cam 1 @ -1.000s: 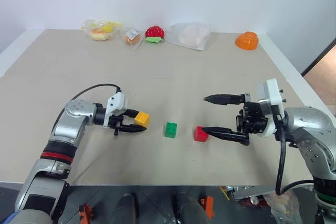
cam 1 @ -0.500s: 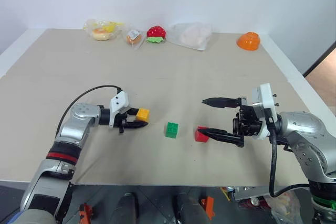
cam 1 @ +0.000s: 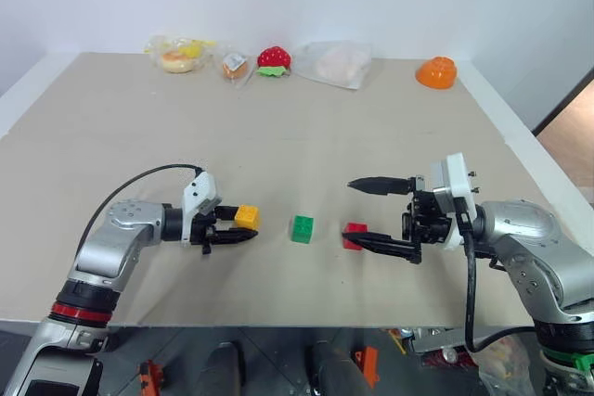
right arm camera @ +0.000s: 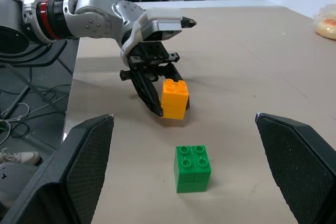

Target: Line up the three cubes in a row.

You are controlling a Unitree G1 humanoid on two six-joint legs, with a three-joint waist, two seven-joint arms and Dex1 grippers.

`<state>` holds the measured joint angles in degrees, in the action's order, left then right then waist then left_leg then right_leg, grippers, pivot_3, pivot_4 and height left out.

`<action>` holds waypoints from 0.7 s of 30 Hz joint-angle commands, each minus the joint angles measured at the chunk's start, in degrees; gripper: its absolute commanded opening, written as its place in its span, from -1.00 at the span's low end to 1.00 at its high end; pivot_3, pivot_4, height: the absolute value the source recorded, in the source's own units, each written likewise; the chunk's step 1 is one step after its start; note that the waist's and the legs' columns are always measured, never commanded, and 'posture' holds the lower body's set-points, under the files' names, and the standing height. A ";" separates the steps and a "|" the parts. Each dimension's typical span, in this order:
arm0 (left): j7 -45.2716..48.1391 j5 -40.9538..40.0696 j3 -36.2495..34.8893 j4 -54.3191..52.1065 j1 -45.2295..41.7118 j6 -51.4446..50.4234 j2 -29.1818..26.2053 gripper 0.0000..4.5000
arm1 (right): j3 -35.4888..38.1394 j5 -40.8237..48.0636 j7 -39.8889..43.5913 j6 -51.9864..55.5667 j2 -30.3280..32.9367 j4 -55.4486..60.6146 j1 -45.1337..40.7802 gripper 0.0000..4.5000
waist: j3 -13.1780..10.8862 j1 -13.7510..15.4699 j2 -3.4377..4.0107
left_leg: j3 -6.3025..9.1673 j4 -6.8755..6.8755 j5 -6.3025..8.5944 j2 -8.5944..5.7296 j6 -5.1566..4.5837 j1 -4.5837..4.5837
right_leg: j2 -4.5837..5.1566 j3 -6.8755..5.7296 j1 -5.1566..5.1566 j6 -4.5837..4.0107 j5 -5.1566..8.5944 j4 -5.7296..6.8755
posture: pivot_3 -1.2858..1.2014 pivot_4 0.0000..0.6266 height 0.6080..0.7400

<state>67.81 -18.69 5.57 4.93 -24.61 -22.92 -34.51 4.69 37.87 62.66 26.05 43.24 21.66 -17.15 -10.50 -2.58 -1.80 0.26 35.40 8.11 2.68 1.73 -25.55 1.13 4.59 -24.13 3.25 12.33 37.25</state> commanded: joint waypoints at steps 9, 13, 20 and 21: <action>-0.90 1.05 1.00 3.20 -2.07 3.48 1.70 -0.16 | 1.01 0.21 0.27 -0.92 0.41 0.54 -1.03 1.00 | 0.00 0.03 0.00 | -0.01 -0.06 0.01 0.01 0.01 -0.02 | -0.01 -0.01 -0.03 -0.01 0.02 -0.01 | 0.03 -0.52 1.00; -1.01 0.55 1.49 2.11 -2.29 2.55 2.35 -0.16 | 1.32 0.18 0.09 -0.94 0.55 0.76 -0.52 1.00 | 0.00 0.02 0.00 | -0.01 -0.06 0.00 0.01 0.00 -0.02 | -0.02 -0.01 -0.04 -0.01 0.01 -0.01 | 0.03 -0.52 1.00; -1.09 0.95 2.15 1.86 -1.75 2.65 1.94 -0.16 | 1.32 -0.02 -0.09 -1.22 0.50 0.71 -0.32 1.00 | 0.00 0.02 0.00 | -0.01 -0.06 0.00 0.01 0.00 -0.02 | -0.02 -0.01 -0.03 -0.01 0.01 -0.01 | 0.03 -0.52 1.00; -1.26 1.16 2.23 2.09 -1.71 2.74 1.87 -0.16 | 1.33 -0.08 -0.08 -1.29 0.51 0.64 -0.30 1.00 | 0.00 0.02 0.00 | -0.01 -0.06 0.00 0.01 0.00 -0.02 | -0.02 -0.01 -0.04 -0.01 0.02 -0.01 | 0.03 -0.52 1.00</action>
<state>66.69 -17.80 8.17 8.32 -25.71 -20.49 -32.22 4.70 37.73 62.50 25.69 43.28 21.06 -17.50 -10.50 -2.56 -1.80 0.26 35.34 8.11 2.69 1.73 -25.57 1.10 4.59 -24.16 3.24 12.34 37.25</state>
